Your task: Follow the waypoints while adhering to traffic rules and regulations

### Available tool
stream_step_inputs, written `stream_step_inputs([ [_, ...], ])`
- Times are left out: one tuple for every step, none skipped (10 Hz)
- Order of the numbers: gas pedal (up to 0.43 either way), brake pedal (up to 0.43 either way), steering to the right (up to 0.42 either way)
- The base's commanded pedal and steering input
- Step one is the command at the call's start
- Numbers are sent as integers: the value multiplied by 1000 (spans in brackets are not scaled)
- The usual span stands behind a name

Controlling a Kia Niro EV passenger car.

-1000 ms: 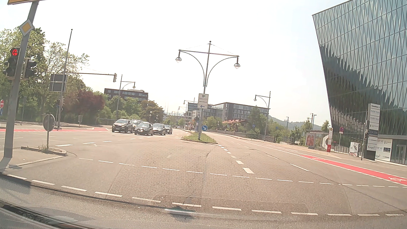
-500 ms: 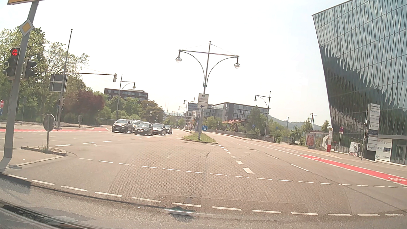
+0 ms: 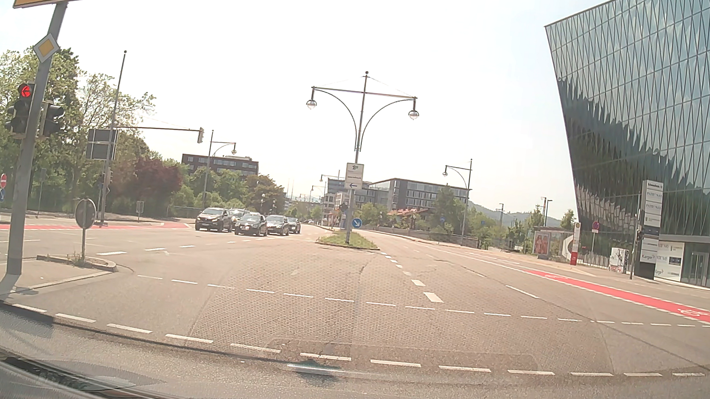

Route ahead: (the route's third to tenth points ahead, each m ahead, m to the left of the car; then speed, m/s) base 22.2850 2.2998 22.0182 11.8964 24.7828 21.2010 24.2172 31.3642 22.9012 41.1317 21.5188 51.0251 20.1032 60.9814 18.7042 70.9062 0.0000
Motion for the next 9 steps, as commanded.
stream_step_inputs([
  [0, 287, -1],
  [0, 287, -1],
  [0, 287, -1],
  [0, 287, -1],
  [0, 287, -2],
  [0, 287, -2],
  [0, 287, -2],
  [0, 287, -2],
  [0, 287, -2],
])
